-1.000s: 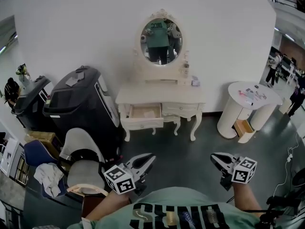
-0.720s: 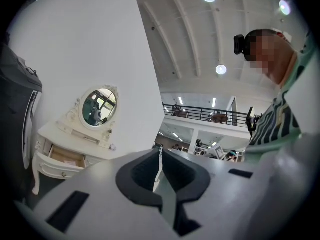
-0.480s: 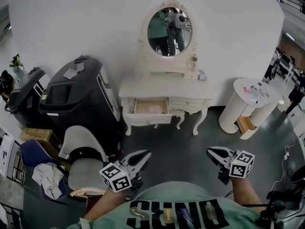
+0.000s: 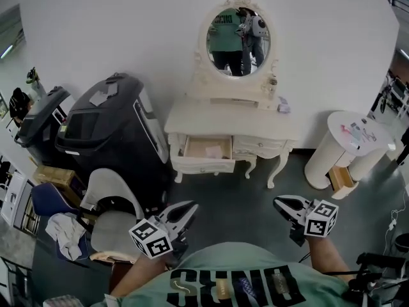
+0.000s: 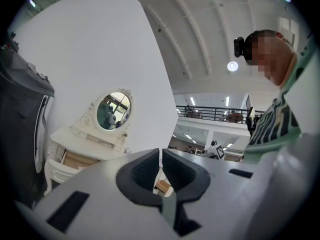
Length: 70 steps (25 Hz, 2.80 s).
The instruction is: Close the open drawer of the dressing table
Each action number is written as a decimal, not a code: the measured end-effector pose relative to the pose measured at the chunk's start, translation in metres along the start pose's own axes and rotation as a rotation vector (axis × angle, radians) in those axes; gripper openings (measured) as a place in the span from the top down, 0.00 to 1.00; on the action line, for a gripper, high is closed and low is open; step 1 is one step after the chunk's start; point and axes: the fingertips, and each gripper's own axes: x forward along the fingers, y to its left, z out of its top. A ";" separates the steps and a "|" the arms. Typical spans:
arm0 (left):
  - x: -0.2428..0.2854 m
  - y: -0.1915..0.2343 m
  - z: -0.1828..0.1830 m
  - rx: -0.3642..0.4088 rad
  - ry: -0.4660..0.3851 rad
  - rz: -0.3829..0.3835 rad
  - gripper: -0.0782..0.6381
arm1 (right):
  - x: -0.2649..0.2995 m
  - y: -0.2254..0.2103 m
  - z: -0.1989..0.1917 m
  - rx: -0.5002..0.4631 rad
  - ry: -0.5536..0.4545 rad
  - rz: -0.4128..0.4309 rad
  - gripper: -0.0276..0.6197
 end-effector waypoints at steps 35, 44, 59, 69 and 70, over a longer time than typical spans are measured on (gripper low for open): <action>0.301 0.077 0.003 -0.055 0.035 -0.090 0.85 | -0.038 -0.289 0.072 0.042 -0.053 -0.077 0.94; 0.310 0.189 0.073 -0.031 0.043 -0.170 0.85 | 0.068 -0.306 0.125 0.037 -0.059 -0.146 0.94; 0.323 0.318 0.095 -0.072 0.005 0.019 0.85 | 0.222 -0.385 0.160 0.017 0.058 0.068 0.94; 0.391 0.319 0.095 -0.038 -0.158 0.354 0.85 | 0.254 -0.497 0.210 -0.080 0.127 0.395 0.94; 0.399 0.315 0.093 -0.039 -0.165 0.379 0.85 | 0.254 -0.507 0.215 -0.085 0.133 0.424 0.94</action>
